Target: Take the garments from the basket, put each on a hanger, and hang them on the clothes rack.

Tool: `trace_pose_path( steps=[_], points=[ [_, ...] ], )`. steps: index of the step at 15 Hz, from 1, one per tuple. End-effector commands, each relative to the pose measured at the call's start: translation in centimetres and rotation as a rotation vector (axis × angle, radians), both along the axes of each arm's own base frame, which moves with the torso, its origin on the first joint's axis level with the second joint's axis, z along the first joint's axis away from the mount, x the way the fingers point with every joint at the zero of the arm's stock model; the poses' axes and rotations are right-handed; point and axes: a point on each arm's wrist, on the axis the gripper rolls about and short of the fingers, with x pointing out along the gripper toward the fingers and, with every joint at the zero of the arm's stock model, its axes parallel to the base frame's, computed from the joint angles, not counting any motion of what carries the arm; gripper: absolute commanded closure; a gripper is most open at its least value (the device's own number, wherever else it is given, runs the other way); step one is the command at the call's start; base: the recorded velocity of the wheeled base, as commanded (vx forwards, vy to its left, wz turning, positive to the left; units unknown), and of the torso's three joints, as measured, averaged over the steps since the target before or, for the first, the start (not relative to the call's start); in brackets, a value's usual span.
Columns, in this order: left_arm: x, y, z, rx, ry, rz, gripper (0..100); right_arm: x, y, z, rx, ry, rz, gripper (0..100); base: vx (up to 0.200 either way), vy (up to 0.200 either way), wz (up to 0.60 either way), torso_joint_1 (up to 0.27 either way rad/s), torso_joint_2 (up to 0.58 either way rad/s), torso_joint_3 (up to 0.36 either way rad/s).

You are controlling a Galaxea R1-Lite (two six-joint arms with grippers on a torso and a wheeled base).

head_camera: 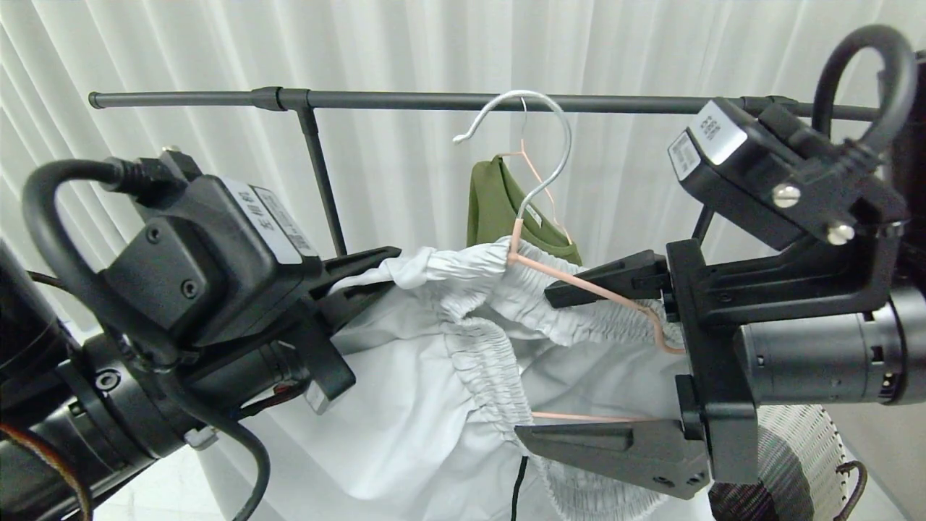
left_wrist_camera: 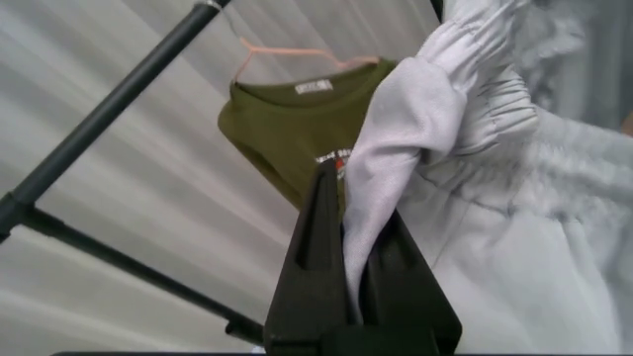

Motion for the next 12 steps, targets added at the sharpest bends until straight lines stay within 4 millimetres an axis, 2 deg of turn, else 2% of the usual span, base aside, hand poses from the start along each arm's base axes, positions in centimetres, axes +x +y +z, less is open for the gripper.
trace_pose_path(
  steps=[1, 5, 12],
  points=[
    [1.1, -1.4, -0.5, 0.003, -0.004, -0.009, 100, 0.5, 0.7, 0.0, -0.008, 0.019, -0.002, 0, 0.000, 0.000, 0.00, 0.000, 0.00, 0.000],
    [1.1, -1.9, -0.4, -0.014, -0.021, -0.024, 100, 1.7, 1.2, -0.3, -0.014, 0.055, -0.040, 0, 0.000, 0.000, 0.00, 0.000, 0.00, 0.000],
    [1.1, -1.9, -0.5, -0.013, -0.019, -0.021, 100, 1.8, 1.1, -0.6, -0.024, 0.068, -0.053, 0, 0.000, 0.000, 0.00, 0.000, 0.00, 0.000]
  ],
)
